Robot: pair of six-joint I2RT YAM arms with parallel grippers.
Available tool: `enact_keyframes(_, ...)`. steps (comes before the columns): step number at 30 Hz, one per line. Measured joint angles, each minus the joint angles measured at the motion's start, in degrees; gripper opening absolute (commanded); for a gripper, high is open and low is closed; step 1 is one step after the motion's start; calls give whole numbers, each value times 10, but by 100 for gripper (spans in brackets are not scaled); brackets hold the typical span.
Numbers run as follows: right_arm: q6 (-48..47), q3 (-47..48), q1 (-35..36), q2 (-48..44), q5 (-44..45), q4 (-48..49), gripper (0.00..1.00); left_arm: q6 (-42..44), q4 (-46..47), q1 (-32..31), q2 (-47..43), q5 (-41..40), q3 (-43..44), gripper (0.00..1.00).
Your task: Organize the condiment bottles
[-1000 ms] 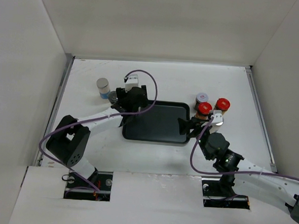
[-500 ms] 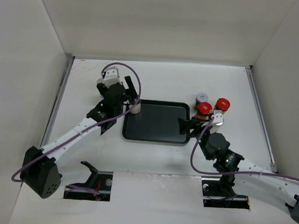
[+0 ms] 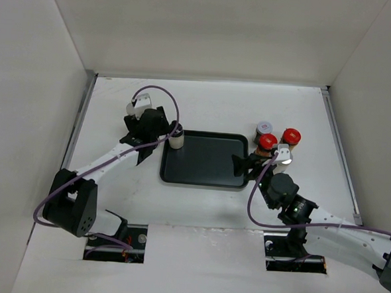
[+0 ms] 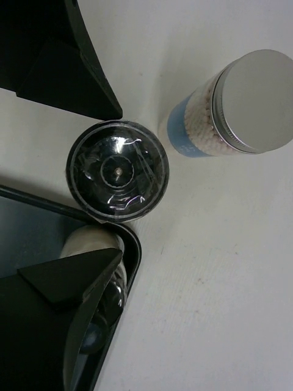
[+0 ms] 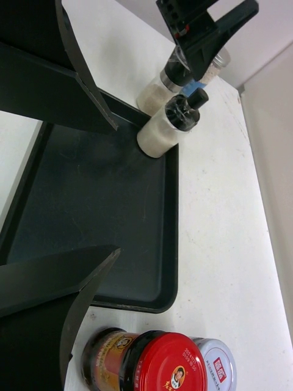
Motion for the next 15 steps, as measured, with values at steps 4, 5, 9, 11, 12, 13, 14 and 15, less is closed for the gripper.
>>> enact_keyframes(4, 0, 0, 0, 0, 0, 0, 80, -3, 10, 12, 27, 6, 0, 75)
enact_keyframes(5, 1, 0, 0, 0, 0, 0, 81, -4, 12, 14, 31, 7, 0, 70)
enact_keyframes(9, 1, 0, 0, 0, 0, 0, 81, -6, 20, 16, 38, 9, -1, 45)
enact_keyframes(11, 1, 0, 0, 0, 0, 0, 81, -7, 22, 16, 38, 8, -2, 39)
enact_keyframes(12, 1, 0, 0, 0, 0, 0, 81, -6, 26, 16, 37, 6, -5, 38)
enact_keyframes(13, 1, 0, 0, 0, 0, 0, 81, -6, 29, 15, 33, 3, -10, 38)
enact_keyframes(14, 1, 0, 0, 0, 0, 0, 81, -6, 30, 11, 25, 1, -17, 38)
enact_keyframes(15, 1, 0, 0, 0, 0, 0, 81, -6, 28, 8, 13, -3, -26, 38)
